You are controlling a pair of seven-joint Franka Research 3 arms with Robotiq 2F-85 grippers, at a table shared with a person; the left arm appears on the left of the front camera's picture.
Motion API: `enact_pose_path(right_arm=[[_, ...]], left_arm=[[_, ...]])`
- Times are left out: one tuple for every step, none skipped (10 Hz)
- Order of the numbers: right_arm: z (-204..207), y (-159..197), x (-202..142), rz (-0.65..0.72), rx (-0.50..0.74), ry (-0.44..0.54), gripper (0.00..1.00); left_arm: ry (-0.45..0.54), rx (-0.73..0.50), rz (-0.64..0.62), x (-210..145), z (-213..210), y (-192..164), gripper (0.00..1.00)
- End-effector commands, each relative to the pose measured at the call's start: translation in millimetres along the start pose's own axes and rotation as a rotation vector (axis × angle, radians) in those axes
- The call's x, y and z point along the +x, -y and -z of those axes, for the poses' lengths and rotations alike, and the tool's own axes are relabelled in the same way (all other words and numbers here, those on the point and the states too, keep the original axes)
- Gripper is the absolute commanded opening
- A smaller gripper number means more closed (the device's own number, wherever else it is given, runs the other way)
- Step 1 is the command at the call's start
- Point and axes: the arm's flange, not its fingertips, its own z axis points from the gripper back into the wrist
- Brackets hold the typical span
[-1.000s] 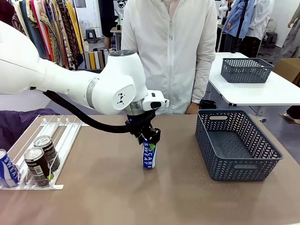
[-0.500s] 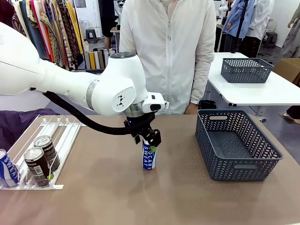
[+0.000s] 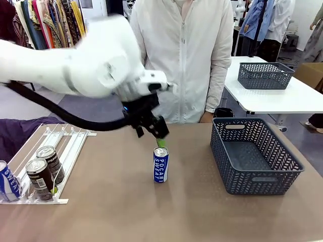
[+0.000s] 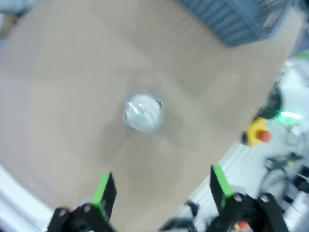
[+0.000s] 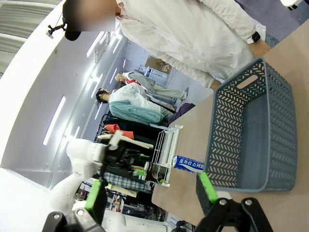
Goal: Retrieve and store the cans from the dispenser.
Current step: Pick up one can from the Automatic Can Dispenser and place it in the middle of the table.
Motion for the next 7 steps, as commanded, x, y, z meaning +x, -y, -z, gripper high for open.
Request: enact_pose_path(right_arm=[[2,-3,4,-0.016,0.02,0.024,1.0],[2,-3,4,-0.016,0.02,0.024,1.0],[2,-3,4,-0.016,0.02,0.024,1.0],[2,-3,4,-0.016,0.02,0.024,1.0],[2,-3,4,-0.016,0.02,0.024,1.0],[2,-3,4,-0.016,0.02,0.024,1.0],[2,-3,4,-0.016,0.02,0.024,1.0]], left_arm=[[0.063,-0.122,-0.029,-70,-79,-49,1.0],[0.135,-0.201,-0.092,-109,-120,-87,1.0],[0.198,-0.265,-0.18,-155,-155,-127,1.0],[0.257,-0.37,-0.276,-211,-183,-170,1.0],[0.35,-0.426,-0.398,-261,-197,-205,1.0],[0.424,-0.528,-0.483,-313,-204,-236,1.0],[0.505,-0.672,-0.491,-367,-202,-263,1.0]])
